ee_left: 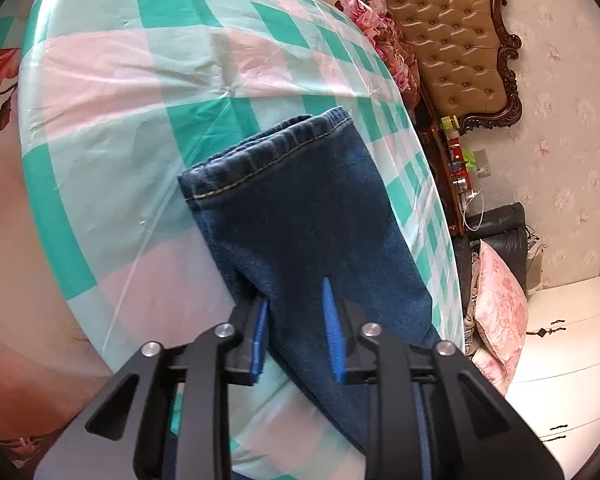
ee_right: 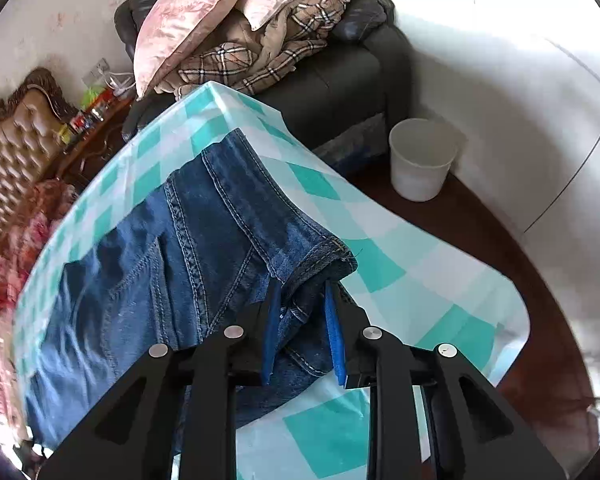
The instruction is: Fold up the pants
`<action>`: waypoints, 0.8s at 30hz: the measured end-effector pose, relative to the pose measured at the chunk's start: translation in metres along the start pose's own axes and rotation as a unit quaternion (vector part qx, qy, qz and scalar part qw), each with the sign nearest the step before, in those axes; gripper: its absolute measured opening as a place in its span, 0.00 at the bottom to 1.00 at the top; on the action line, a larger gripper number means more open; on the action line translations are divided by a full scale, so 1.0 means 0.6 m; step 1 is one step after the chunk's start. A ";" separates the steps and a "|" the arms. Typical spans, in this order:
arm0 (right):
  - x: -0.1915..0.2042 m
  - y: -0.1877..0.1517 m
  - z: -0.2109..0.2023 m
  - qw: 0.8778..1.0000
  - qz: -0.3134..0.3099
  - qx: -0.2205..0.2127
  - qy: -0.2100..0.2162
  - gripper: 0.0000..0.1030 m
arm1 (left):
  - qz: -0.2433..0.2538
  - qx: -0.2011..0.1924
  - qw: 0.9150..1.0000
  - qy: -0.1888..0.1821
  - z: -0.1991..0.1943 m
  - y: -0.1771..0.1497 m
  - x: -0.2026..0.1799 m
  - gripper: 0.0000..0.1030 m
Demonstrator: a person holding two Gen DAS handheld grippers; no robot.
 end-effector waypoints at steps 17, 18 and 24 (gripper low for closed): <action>-0.011 -0.024 -0.054 0.999 -0.014 -0.030 -0.010 0.06 | -0.005 -0.007 1.000 0.005 -0.016 0.002 0.020 0.03; -0.014 -0.023 -0.059 1.000 -0.006 -0.030 -0.001 0.06 | -0.004 -0.010 1.000 0.004 -0.020 0.002 0.018 0.03; -0.016 -0.016 -0.058 1.000 0.005 -0.024 0.006 0.06 | -0.025 -0.018 1.000 -0.007 -0.030 0.005 0.021 0.03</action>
Point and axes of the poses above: each gripper's, at about its wrist camera, not at the fingertips, and z roughly the way its jaws point, x to its left, y to its top, the point moved 3 cm from there along z, roughly the way its jaws point, and after that the axes turned 8 degrees about z, right-handed, at the moved point
